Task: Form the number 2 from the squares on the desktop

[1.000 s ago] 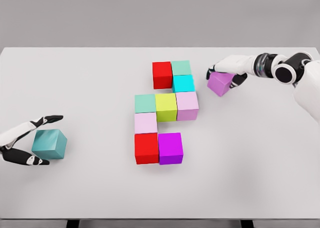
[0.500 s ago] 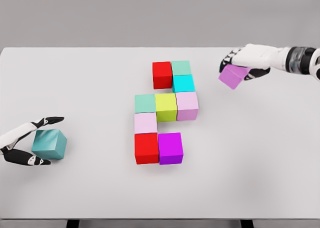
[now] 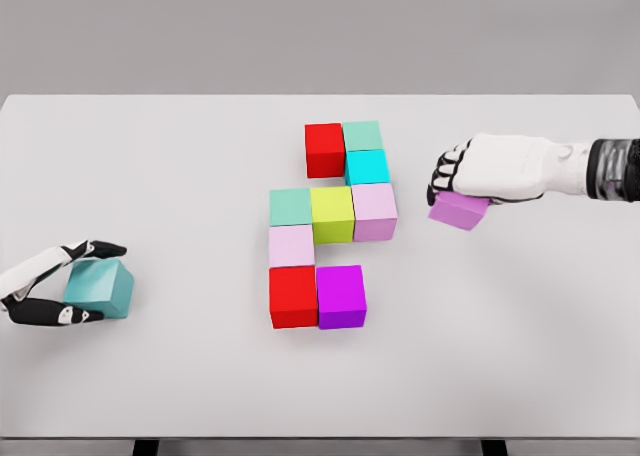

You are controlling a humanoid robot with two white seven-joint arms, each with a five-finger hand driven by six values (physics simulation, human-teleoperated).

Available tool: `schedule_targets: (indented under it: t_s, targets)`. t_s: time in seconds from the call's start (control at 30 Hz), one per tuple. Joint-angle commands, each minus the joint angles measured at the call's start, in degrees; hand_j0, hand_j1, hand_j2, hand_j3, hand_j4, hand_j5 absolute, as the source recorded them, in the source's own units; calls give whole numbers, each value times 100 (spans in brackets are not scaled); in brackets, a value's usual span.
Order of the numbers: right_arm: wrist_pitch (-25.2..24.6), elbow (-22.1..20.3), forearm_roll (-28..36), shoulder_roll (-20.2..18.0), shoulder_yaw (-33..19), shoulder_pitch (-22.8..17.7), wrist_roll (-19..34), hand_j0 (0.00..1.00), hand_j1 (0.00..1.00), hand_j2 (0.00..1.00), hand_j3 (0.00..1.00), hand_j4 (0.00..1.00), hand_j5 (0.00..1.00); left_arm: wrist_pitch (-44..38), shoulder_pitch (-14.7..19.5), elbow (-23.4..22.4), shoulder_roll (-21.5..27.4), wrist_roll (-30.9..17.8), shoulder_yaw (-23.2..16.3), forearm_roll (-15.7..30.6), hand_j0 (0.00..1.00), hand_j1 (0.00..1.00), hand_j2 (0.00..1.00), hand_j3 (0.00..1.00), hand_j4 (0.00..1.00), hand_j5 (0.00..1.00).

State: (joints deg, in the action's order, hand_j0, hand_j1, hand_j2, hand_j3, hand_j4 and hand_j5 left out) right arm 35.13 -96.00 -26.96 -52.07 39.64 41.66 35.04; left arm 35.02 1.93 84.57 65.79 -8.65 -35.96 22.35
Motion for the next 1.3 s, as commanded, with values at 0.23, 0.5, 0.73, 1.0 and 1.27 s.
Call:
schedule_targets:
  t_s: [0.23, 0.5, 0.73, 1.0, 1.27]
  targets:
    - [-13, -446, 16, -66, 764, 9, -4, 52, 52, 52, 52, 52, 52, -2, -44, 7, 13, -5, -25, -11, 44, 44, 44, 44, 44, 44]
    - [-13, -455, 51, 66, 966, -62, -4, 55, 55, 55, 55, 55, 55, -2, 26, 25, 22, -5, 19, 50, 36, 36, 36, 36, 36, 36]
    - [-13, -464, 279, 74, 1204, -44, -4, 55, 55, 55, 55, 55, 55, -2, 237, 25, -39, -14, 80, 50, 30, 30, 30, 30, 30, 30]
    - [-13, -472, 358, 224, 1397, -26, -4, 55, 55, 55, 55, 55, 55, -2, 615, 25, -356, -14, 71, -11, 28, 28, 28, 28, 28, 28]
    - [-13, -472, 367, 224, 1441, -18, -4, 60, 60, 60, 60, 60, 60, -2, 940, 7, -681, -14, 63, -20, 28, 28, 28, 28, 28, 28]
